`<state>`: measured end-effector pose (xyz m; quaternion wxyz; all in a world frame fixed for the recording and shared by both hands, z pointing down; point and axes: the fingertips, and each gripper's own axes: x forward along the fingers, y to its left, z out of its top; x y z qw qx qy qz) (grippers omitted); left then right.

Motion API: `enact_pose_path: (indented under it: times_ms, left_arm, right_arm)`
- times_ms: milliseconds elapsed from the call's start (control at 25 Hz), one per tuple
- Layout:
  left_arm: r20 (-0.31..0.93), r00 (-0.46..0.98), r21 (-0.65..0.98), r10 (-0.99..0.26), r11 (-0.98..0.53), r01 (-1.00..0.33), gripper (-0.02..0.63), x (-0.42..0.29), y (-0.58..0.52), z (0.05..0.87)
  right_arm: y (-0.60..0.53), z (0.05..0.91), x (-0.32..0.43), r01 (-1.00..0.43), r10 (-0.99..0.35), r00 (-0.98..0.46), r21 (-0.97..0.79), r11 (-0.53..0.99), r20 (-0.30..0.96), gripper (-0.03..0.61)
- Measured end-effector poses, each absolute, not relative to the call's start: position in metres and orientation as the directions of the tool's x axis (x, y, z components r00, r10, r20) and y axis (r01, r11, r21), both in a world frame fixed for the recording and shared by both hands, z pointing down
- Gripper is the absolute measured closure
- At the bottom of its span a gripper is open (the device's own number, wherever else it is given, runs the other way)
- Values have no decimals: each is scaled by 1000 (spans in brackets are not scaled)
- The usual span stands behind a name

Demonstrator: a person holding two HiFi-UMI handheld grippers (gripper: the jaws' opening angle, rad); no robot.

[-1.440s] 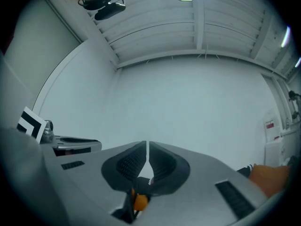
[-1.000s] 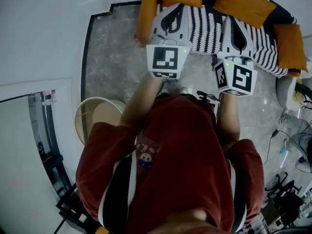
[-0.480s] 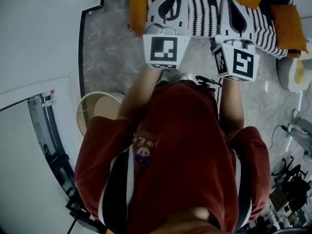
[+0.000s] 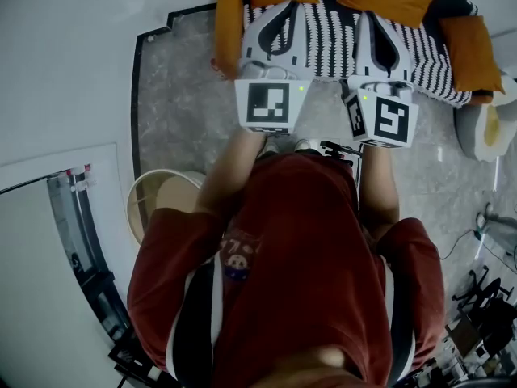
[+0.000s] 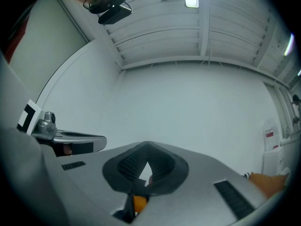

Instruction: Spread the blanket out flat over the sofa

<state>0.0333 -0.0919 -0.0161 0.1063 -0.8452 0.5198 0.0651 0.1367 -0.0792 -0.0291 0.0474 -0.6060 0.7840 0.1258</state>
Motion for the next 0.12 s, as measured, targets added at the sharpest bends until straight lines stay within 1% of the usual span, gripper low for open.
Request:
enact_pose_path:
  times_ms: [120]
  left_arm:
    - [-222,443,-88,-869,-434,-896,597,34,-93,-17]
  right_arm:
    - [-82,-28,138,-961,-938,-267,135,242,-220,566]
